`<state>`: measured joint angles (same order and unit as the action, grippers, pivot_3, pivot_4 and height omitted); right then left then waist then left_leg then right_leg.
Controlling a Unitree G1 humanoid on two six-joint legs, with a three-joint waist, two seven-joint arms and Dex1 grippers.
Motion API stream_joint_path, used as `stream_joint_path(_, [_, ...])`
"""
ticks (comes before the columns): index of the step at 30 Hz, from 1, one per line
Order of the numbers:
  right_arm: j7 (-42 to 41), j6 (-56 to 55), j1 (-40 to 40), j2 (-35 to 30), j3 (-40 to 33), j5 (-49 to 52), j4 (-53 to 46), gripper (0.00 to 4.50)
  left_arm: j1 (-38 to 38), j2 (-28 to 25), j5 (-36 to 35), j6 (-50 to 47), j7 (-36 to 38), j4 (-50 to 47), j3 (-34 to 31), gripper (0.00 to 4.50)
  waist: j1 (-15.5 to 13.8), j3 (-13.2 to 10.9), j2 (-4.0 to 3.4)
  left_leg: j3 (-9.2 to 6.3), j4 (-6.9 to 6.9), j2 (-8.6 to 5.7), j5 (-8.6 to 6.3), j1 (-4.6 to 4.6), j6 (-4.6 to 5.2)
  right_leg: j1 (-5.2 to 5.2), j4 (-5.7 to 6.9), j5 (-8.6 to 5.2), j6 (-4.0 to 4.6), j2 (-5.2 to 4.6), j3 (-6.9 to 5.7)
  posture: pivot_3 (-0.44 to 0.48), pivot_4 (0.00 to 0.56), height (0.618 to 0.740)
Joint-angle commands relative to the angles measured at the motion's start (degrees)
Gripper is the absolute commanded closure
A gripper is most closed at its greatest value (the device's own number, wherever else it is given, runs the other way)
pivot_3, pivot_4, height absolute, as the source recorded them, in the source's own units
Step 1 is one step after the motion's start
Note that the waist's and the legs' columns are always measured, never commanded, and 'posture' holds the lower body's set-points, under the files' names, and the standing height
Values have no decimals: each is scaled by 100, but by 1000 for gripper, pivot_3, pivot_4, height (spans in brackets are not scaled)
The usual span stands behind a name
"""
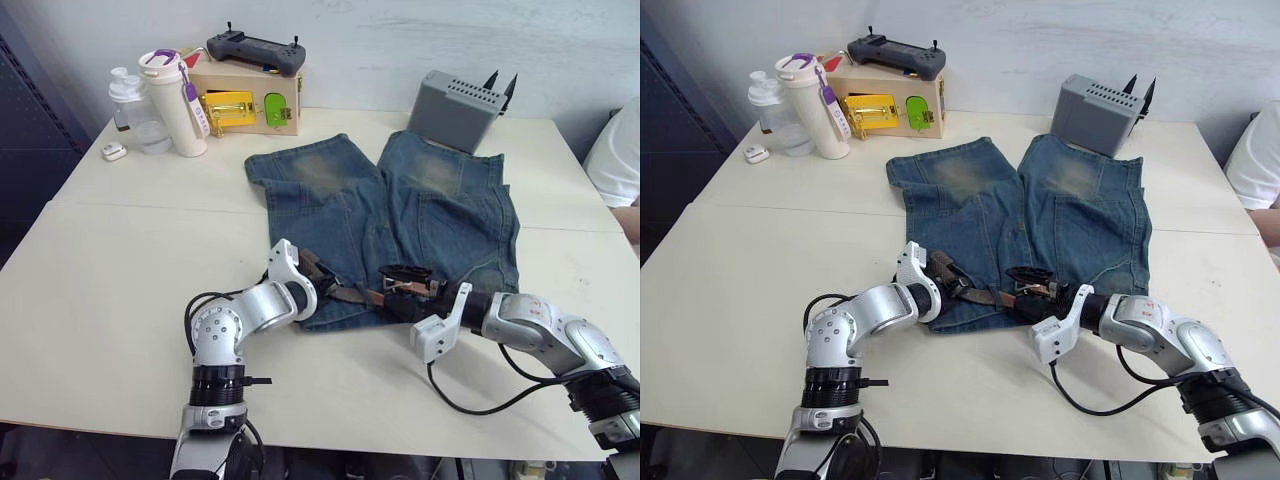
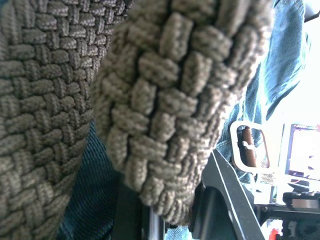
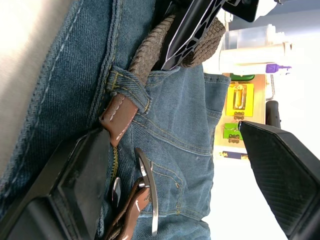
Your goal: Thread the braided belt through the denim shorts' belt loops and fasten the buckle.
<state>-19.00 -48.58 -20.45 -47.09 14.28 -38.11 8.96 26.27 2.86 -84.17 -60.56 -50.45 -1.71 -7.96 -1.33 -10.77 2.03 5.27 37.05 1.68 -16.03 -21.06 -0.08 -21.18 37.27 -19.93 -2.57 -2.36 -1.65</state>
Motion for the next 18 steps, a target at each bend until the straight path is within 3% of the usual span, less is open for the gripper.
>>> stream_joint_path(1, [-182,-43,103,-97,233,-126,161,91,-201,123,-46,-159,-129,191,167,4500,1,0,0,0,0,0,0,0,0,2,-3,1,-1,0,-1,0,150,735])
stream_joint_path(18, [-25,-711,22,-422,341,-253,276,91,-279,179,-215,-94,-254,151,120,4500,-13,7,-14,-36,-8,1,-24,-1,15,57,-98,13,-22,-4,-48,0,150,735])
